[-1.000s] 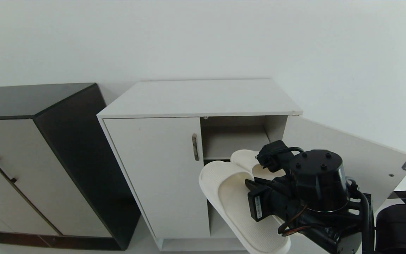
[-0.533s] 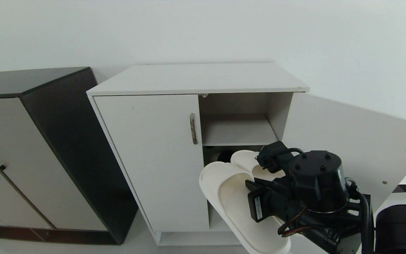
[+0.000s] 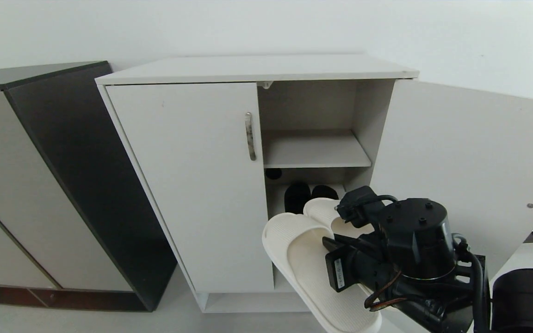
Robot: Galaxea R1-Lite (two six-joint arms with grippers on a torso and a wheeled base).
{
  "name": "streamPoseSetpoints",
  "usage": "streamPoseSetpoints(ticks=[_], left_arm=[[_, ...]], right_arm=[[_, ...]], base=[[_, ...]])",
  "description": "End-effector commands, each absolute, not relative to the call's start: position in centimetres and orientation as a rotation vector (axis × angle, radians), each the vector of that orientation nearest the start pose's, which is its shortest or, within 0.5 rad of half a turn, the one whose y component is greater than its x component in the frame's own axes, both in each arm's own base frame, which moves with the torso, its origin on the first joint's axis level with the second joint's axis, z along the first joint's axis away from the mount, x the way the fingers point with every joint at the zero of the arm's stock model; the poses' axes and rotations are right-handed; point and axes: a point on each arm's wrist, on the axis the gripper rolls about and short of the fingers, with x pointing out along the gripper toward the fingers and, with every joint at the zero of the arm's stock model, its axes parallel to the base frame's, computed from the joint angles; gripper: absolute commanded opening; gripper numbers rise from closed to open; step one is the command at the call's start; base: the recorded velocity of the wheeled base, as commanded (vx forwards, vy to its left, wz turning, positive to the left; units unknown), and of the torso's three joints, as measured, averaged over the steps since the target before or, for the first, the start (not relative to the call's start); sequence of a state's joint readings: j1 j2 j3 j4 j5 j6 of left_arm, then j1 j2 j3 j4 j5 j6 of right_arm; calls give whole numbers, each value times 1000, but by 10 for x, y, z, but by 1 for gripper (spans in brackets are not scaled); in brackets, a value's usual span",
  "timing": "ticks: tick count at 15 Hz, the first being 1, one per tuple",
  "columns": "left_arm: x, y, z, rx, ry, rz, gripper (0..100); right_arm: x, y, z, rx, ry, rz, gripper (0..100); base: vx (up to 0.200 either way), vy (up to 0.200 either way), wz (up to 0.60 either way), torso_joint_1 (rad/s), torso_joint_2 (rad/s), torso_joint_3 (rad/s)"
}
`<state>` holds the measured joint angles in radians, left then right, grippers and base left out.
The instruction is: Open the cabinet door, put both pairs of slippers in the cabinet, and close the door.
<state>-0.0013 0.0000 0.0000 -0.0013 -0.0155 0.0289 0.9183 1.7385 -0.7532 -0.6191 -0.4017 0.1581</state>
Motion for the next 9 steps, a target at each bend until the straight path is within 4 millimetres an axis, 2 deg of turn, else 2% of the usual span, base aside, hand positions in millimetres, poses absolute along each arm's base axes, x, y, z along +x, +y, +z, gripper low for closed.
streamPoseSetpoints(ticks=[1,3,9], left_arm=[[-23,0,76,29,-2,-15,0],[-23,0,76,29,-2,-15,0],[-23,0,76,28,-2,-17,0]], right_arm=[[191,236,155,-75,333,485,0],[192,236,155,-76,334,485,0],[192,237,154,-76,337,485,0]], base=[[0,0,0,-17,432,408],[0,0,0,-7,193,190],[0,0,0,-1,23,15]])
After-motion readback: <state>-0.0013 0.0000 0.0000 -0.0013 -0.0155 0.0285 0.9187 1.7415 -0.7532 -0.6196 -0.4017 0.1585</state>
